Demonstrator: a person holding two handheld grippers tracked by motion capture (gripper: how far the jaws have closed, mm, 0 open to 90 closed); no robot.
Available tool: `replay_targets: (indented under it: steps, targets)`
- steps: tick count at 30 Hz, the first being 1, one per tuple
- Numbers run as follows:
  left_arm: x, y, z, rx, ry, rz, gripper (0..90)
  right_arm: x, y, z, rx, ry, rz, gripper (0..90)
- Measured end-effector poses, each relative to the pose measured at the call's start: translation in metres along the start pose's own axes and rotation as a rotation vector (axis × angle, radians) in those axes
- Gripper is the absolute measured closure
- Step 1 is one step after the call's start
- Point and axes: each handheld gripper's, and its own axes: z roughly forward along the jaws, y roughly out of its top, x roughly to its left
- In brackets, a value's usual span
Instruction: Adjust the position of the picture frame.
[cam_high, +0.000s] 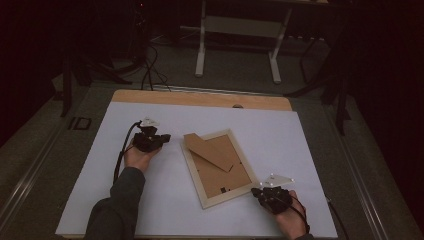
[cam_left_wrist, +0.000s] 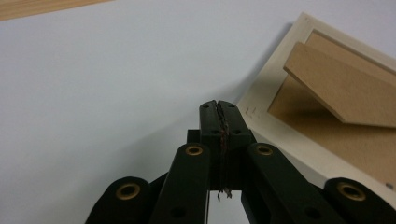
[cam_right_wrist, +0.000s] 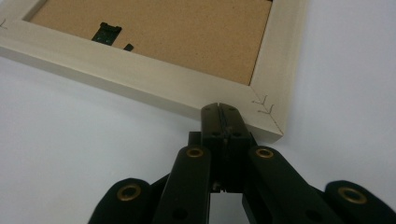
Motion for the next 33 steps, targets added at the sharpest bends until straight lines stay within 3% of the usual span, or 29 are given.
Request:
replay_targets:
  steps: [12, 19, 33]
  targets:
    - [-0.003, 0.009, 0.030, 0.086, 0.020, 0.019, 90.0, -0.002, -0.003, 0.000, -0.002, -0.003, 0.006, 89.8]
    - [-0.006, 0.011, 0.039, 0.089, 0.029, 0.007, 90.0, -0.001, -0.005, 0.000, 0.003, -0.011, -0.006, 89.8]
    - [-0.012, 0.014, 0.053, 0.105, 0.052, 0.025, 90.0, 0.001, -0.007, -0.002, 0.003, -0.013, 0.000, 89.8]
